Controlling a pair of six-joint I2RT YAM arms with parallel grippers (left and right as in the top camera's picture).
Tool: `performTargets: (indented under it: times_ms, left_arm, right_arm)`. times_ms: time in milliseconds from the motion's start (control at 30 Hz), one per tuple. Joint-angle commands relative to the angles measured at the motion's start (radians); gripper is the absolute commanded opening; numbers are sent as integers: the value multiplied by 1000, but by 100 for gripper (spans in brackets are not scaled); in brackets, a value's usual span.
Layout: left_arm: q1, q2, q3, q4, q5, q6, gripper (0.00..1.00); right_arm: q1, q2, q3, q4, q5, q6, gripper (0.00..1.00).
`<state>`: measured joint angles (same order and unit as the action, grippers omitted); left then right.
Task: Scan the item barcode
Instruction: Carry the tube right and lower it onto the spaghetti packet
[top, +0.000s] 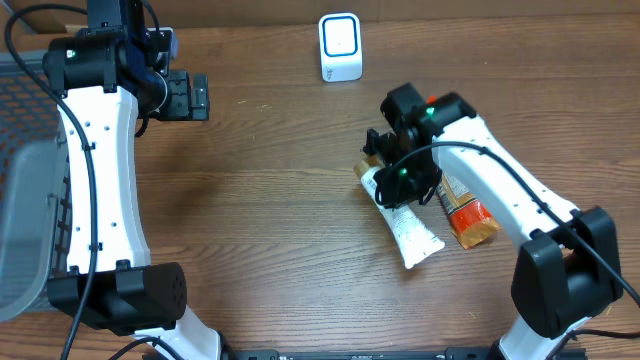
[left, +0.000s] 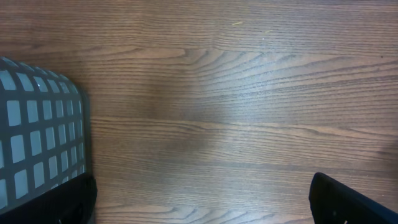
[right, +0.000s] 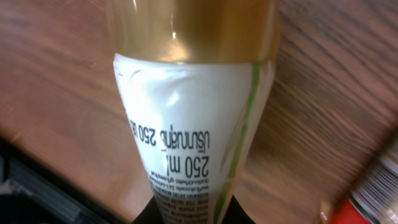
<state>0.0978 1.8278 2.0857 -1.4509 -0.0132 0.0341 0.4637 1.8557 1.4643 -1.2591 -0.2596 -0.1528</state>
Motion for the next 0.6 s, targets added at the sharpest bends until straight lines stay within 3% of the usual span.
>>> performTargets:
  times_ms: [0, 300, 567]
  left_arm:
    - [-7, 11, 2, 0, -5, 18, 100]
    - [-7, 11, 2, 0, -5, 18, 100]
    - [-6, 11, 2, 0, -5, 18, 100]
  right_arm:
    - [-16, -10, -66, 63, -33, 88, 9]
    - [-57, -10, -116, 111, -31, 128, 6]
    - [-121, -4, -119, 158, -22, 127, 14]
